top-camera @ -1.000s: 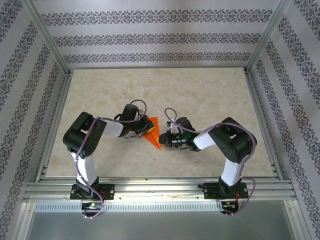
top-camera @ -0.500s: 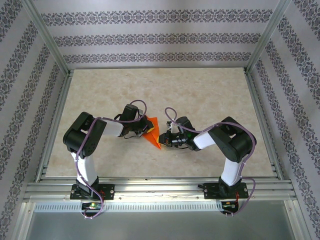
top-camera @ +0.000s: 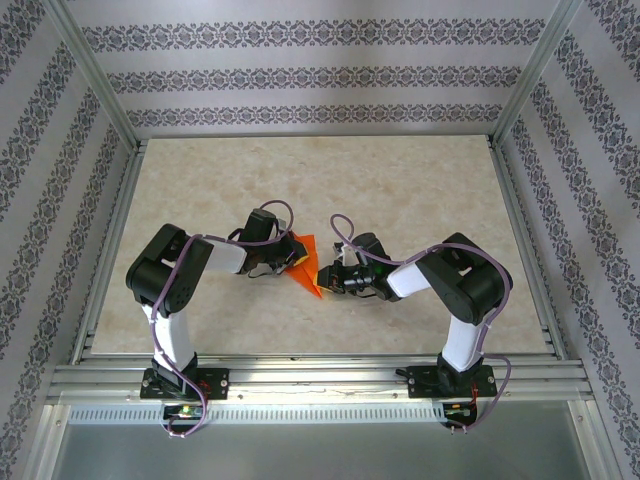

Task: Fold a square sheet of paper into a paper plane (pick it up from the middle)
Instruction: Fourth fold the wing at the center of the table.

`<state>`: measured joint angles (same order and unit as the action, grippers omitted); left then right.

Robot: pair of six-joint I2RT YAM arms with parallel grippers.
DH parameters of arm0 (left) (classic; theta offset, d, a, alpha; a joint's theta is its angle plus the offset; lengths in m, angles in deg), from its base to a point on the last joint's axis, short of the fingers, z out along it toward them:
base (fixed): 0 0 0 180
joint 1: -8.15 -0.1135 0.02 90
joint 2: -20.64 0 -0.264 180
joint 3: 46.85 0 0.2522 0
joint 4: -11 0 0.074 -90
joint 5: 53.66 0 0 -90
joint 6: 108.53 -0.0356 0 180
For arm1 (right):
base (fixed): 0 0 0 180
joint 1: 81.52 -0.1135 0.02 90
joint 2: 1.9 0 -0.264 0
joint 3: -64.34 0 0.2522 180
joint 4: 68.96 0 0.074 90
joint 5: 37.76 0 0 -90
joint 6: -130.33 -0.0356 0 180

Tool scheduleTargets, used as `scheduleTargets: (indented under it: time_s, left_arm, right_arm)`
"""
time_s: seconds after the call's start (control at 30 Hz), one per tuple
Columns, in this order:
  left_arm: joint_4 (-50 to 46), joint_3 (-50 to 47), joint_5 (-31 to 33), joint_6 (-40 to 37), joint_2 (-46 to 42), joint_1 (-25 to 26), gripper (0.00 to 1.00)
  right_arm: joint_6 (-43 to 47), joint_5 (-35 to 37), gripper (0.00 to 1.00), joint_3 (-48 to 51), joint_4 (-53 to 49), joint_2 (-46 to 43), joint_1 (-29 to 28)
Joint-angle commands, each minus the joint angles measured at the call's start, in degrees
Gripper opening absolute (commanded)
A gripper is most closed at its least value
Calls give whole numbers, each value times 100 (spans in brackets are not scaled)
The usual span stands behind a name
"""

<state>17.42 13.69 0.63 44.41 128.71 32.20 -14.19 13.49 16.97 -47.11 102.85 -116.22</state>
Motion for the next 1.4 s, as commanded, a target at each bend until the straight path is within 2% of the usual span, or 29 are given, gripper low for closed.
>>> scheduleTargets:
  time_s: [0.0,0.1,0.4,0.77,0.87,1.2,1.37]
  left_arm:
    - [-366,-198,267,-176,166,73,4]
    - [-378,-211,275,-194,167,66,3]
    - [-413,-185,246,-247,168,70,3]
    - [-334,-255,276,-210,129,72,2]
    - [-312,-289,315,-195,130,73,2]
    - [-219,-328,310,-168,128,65,2]
    - [-194,-353,297,-183,123,66,2]
  right_arm:
    - [-10,79,12,67,-335,-6,15]
    - [-31,-34,15,90,-340,-33,7]
    - [-31,15,18,282,-548,-404,-2]
    - [149,-99,13,247,-1047,-569,-44]
    - [216,-132,8,197,-1226,-549,-49]
    - [438,-247,12,-155,-1926,-887,-37]
    - [400,-164,19,-367,-1993,-1052,-29]
